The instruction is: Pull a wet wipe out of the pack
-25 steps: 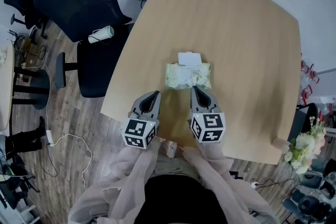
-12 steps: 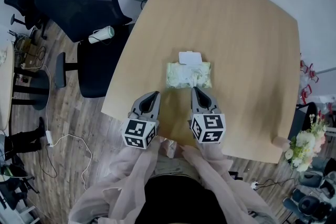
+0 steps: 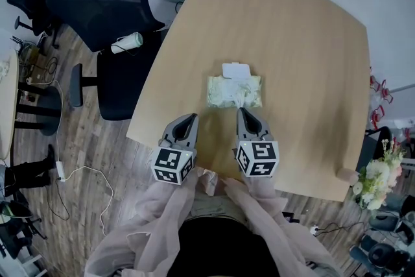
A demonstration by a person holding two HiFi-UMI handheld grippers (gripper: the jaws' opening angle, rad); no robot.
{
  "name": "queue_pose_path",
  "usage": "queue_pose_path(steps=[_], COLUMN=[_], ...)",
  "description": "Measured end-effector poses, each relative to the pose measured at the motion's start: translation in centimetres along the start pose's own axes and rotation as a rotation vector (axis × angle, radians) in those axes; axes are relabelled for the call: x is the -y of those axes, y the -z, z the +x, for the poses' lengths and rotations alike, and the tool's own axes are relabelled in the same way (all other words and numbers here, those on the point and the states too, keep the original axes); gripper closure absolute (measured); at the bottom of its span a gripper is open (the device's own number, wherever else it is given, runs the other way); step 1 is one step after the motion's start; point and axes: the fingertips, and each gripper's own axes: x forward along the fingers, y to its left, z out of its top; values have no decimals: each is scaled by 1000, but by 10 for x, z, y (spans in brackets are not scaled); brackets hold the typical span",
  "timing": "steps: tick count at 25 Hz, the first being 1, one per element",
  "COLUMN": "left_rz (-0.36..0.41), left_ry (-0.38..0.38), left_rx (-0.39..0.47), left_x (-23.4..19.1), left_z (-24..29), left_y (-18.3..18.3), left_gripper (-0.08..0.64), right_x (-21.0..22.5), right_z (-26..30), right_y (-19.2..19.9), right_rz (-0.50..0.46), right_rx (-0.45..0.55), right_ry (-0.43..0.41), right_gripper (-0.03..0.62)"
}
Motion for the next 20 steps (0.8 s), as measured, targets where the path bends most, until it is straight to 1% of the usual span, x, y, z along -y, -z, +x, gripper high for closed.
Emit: queue_pose_path(steps=[20], left_rz=[7], left_ry=[12], left_rx=[14], left_x=[11], left_z=[-15], left_y=[2], left_gripper=[549], right_x=[-5], right_z=[-19], right_y=[8], right_rz=[5], right_rx=[1], right_ry=[11], right_gripper=[581])
